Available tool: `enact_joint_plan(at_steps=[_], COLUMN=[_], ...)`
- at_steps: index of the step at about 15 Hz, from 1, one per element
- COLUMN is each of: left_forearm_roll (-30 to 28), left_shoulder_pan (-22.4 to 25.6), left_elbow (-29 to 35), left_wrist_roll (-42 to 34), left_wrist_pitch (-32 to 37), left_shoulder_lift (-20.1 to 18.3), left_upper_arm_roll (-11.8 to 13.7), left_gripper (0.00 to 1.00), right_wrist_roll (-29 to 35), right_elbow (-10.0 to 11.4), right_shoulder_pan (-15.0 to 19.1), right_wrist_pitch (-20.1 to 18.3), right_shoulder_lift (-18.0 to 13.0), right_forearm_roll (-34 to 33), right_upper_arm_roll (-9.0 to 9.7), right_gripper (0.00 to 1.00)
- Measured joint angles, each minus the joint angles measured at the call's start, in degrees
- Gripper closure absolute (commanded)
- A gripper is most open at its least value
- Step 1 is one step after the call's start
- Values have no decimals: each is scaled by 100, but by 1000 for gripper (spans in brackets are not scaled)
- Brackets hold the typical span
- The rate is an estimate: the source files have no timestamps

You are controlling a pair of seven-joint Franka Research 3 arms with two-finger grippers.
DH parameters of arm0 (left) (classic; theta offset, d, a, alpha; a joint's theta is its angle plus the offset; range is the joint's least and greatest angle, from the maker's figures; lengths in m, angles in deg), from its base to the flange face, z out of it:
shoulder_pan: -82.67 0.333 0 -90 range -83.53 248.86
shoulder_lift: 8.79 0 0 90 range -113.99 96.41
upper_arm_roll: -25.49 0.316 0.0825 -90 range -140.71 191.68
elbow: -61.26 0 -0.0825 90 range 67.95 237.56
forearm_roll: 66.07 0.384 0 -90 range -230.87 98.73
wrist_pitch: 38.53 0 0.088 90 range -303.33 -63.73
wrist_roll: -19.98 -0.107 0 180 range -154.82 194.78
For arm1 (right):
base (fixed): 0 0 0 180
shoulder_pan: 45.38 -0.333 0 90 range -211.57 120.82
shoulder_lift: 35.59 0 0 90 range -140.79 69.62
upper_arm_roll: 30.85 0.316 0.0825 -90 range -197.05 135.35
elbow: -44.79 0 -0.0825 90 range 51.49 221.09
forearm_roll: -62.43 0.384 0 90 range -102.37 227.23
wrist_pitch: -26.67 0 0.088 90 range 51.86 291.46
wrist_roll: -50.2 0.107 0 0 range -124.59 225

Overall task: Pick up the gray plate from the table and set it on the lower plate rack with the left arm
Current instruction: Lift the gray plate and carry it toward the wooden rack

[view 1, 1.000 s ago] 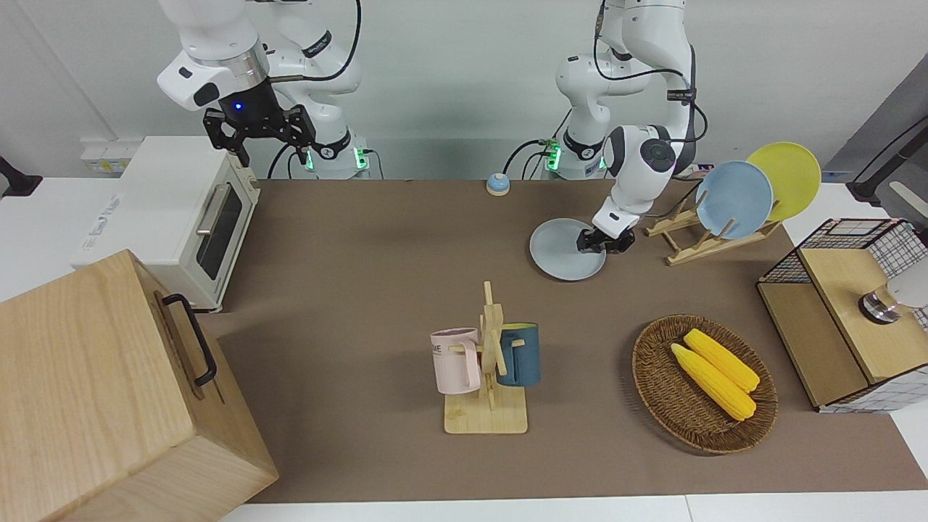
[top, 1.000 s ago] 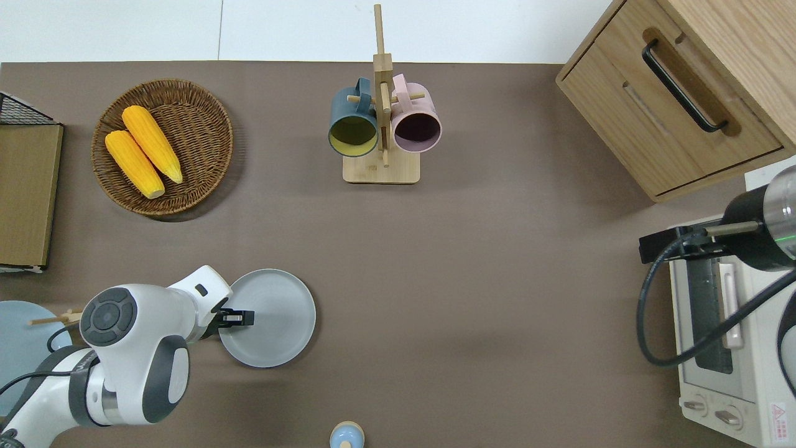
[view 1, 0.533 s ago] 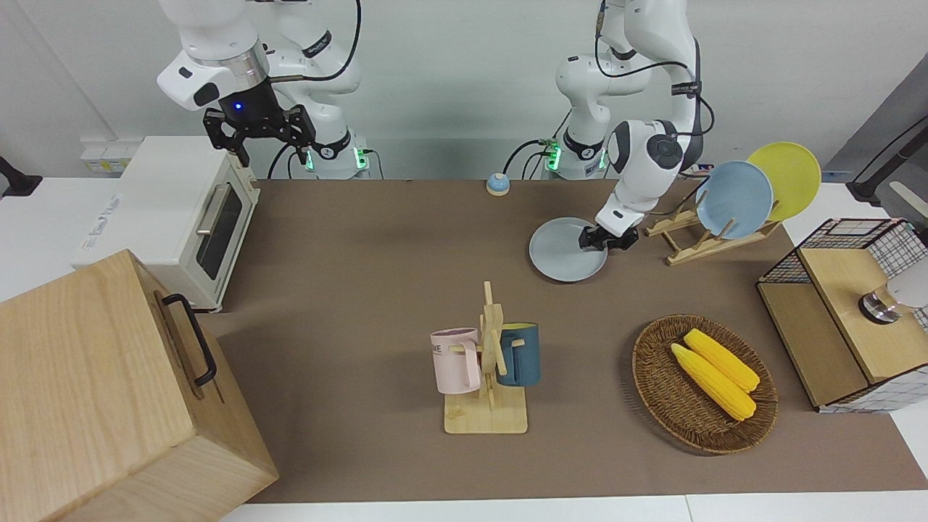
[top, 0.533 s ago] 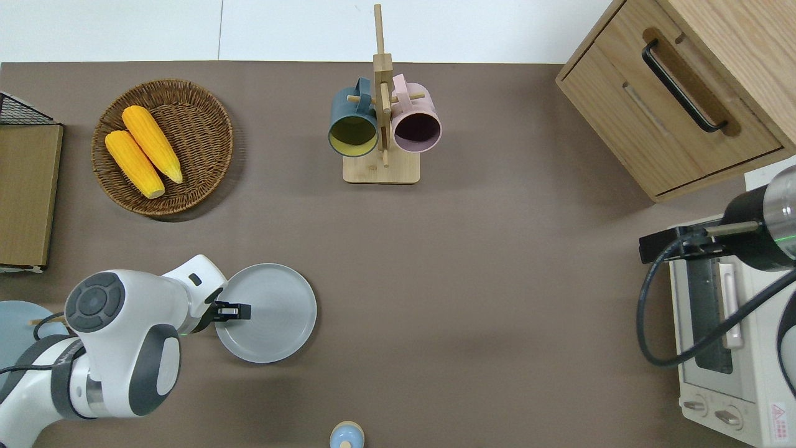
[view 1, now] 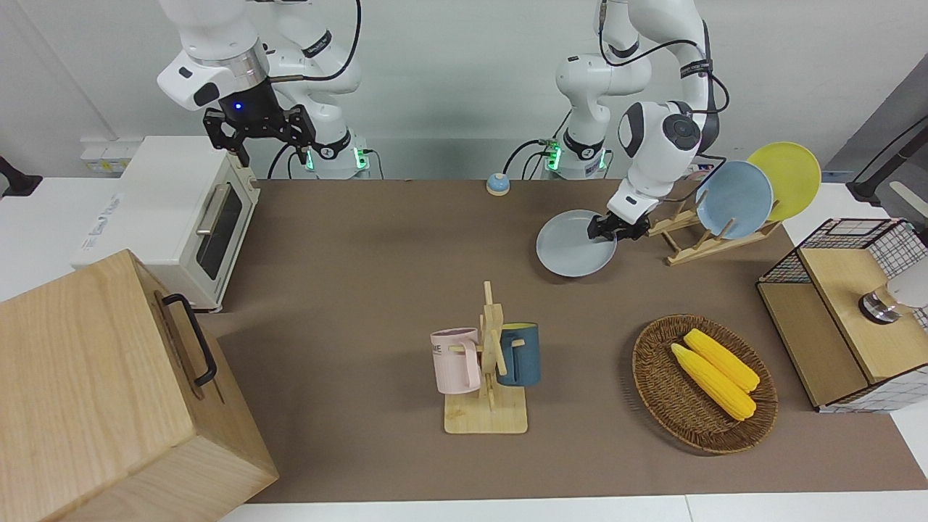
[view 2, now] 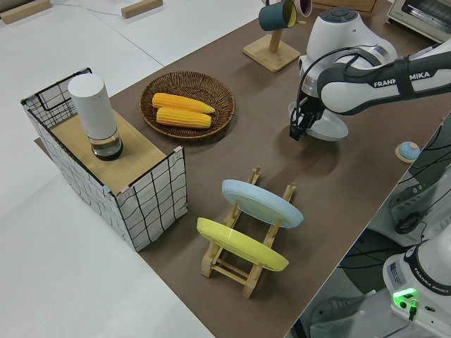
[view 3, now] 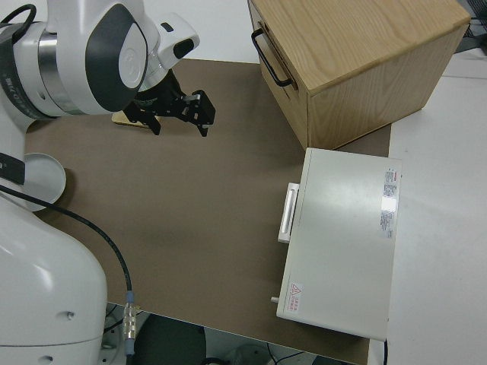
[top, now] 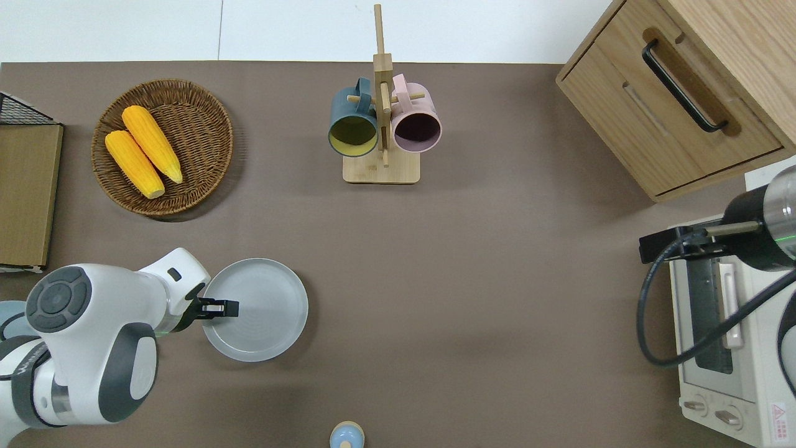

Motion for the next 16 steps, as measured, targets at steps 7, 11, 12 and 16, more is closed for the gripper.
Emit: enact_joint_plan(at_steps=[7,11,12,16], left_forearm_roll=[59,61,61,61], left_shoulder_pan=[40,42,42,42], left_elbow=[-303,-833,-956,-1421], left_wrist_roll=[-25,-42,-42,-42], left_wrist_pitch=[731,1467,1604,2050], left_shoulder_lift=[-333,-461,-466,-471], left_upper_arm_roll=[268,374,386,419], left_gripper=[1000,1000,1000,1000], right_wrist_roll=[0,0,0,0], right_elbow=[0,0,0,0], right_shoulder_pan=[0,0,0,0], right_wrist_pitch=[0,0,0,0], right_shoulder_lift=[0,0,0,0], right_forearm_roll=[0,0,0,0], right_upper_arm_roll=[0,0,0,0], right_gripper=[11,13,11,13])
